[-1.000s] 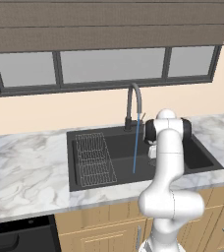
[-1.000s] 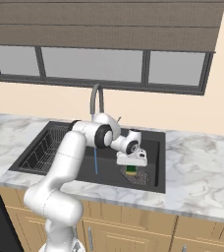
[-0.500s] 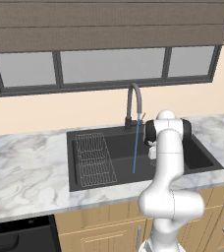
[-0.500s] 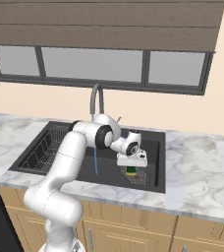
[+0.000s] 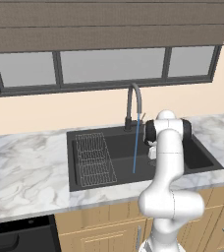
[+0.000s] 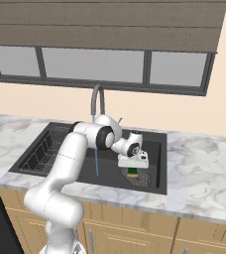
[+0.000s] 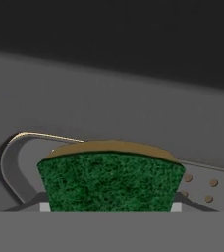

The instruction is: Soak the sponge with water for a few seconds and then drop it inside the sink.

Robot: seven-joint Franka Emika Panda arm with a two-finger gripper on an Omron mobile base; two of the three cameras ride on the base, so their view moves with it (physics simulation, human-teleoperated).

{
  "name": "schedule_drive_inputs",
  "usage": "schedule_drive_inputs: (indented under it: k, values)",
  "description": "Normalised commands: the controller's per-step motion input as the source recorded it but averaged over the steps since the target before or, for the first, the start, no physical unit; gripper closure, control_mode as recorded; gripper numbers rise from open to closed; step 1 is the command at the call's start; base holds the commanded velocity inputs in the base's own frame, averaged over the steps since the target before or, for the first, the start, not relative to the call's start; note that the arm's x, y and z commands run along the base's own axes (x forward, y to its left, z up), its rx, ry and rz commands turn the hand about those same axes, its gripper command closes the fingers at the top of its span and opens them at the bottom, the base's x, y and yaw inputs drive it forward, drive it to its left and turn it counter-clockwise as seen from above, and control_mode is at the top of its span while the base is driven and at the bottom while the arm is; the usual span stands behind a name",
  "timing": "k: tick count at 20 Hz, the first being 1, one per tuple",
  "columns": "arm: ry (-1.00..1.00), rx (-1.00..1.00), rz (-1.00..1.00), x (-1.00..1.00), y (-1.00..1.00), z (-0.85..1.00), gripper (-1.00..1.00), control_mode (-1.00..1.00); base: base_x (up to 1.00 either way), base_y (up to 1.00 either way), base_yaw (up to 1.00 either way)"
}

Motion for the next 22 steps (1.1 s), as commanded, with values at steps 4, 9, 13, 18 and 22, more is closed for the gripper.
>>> schedule_drive_inputs:
  k: [4,9,13,18,22]
  values:
    - [0.00,0.00,0.00,0.00,0.00,0.00,-1.00,-1.00,0.00,0.00,0.00]
    - [0.00,0.00,0.00,-0.06,0.00,0.07,-1.00,-1.00,0.00,0.00,0.00]
    - [-0.04,0.00,0.00,-0.23,0.00,0.41,-1.00,-1.00,0.00,0.00,0.00]
    - [-0.09,0.01,0.00,-0.26,0.00,0.58,-1.00,-1.00,0.00,0.00,0.00]
    - [-0.04,0.01,0.00,-0.26,0.00,0.54,-1.00,-1.00,0.00,0.00,0.00]
